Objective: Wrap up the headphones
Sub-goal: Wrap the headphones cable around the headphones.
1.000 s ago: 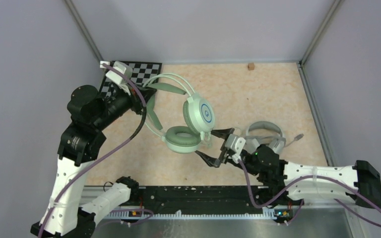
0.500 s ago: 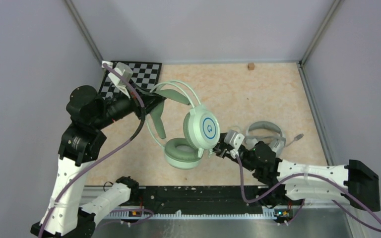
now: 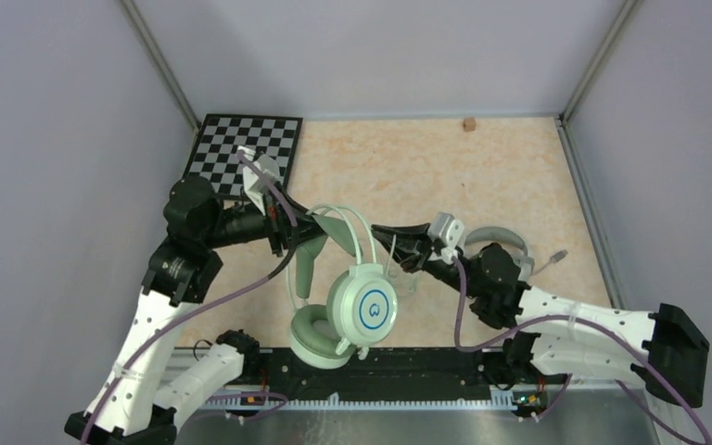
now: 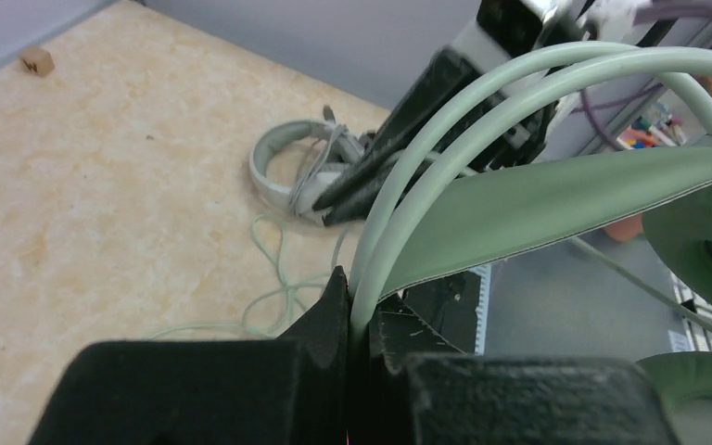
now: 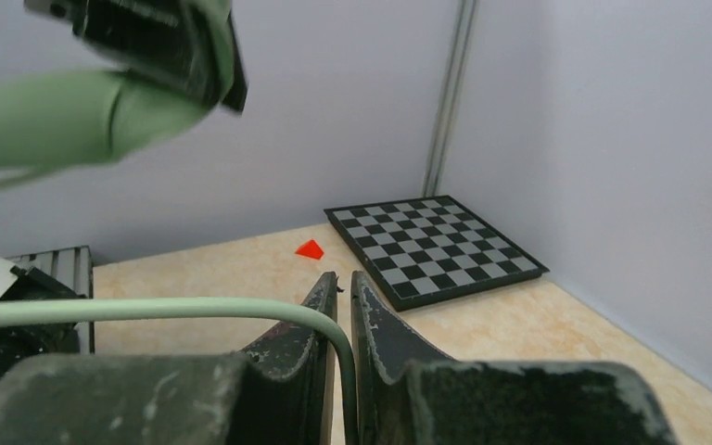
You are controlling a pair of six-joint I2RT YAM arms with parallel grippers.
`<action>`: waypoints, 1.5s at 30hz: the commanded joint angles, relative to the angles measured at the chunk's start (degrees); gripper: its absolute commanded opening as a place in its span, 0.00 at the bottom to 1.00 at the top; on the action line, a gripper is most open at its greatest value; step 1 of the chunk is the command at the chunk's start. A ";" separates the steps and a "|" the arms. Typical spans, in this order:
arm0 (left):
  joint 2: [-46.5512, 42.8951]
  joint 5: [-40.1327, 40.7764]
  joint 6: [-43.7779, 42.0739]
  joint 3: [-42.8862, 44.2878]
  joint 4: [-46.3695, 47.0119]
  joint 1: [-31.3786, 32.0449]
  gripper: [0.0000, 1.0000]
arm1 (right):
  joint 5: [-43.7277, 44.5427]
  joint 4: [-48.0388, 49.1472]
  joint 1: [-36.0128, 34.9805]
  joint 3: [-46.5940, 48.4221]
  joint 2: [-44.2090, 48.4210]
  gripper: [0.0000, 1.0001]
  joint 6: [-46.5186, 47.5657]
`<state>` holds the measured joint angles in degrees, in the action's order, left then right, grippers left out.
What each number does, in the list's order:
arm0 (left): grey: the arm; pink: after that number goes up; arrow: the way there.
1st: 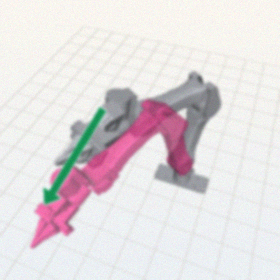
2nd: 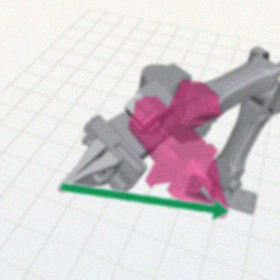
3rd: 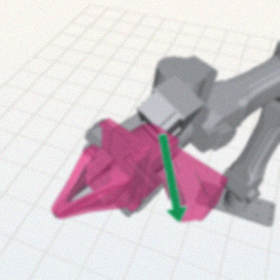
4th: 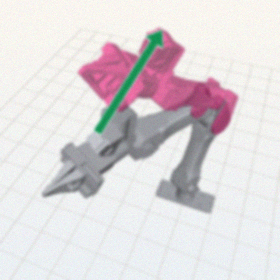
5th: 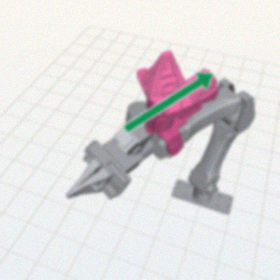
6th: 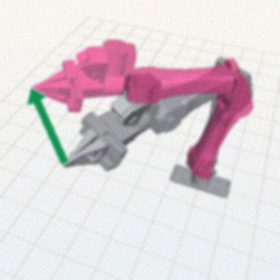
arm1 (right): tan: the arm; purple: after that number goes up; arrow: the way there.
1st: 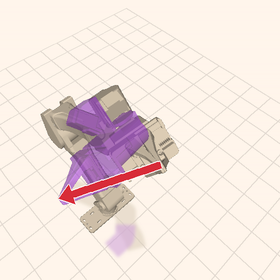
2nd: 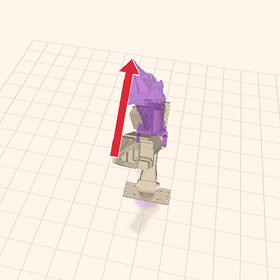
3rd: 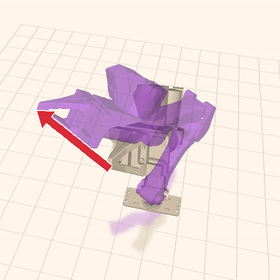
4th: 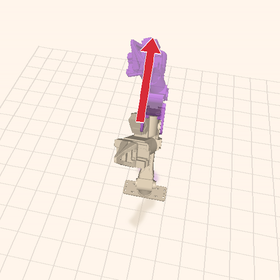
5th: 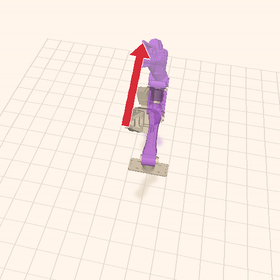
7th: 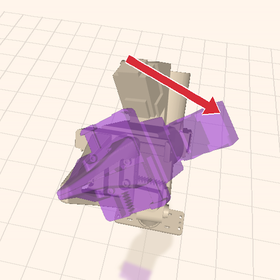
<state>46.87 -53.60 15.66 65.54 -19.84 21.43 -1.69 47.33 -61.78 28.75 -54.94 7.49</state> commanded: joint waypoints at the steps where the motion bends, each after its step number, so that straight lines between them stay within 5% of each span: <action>1: 0.31 -2.59 -12.10 -1.69 -4.28 -0.05 0.00 | -0.64 -5.16 3.98 6.88 0.13 0.09 -5.97; 6: 2.16 4.09 -28.44 -0.48 -13.76 -0.05 0.00 | 0.22 -19.14 7.53 13.72 0.25 0.05 -10.16; 14: 2.15 25.04 -40.55 0.52 -17.35 -0.01 0.00 | -0.36 -45.27 8.08 26.91 -0.18 0.05 -16.69; 25: 2.48 40.33 -42.40 0.72 -17.15 0.30 0.00 | -13.91 -60.22 8.16 40.10 -6.55 0.05 -22.96; 31: 2.47 37.45 -44.22 -0.42 -16.97 1.03 0.00 | -12.72 -59.82 8.10 42.33 -8.23 0.04 -23.09; 38: 0.88 22.31 -43.82 -2.55 -13.22 1.14 0.00 | -7.37 -58.85 8.10 43.10 -10.61 0.02 -20.85; 45: 3.44 32.02 -44.18 -1.95 -15.15 1.24 0.00 | -11.39 -63.26 8.15 45.57 -10.09 0.09 -23.43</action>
<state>49.10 -23.97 -28.45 62.89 -36.01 22.44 -10.81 -17.23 -54.08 68.53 -66.28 -14.09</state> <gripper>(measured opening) 0.046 0.065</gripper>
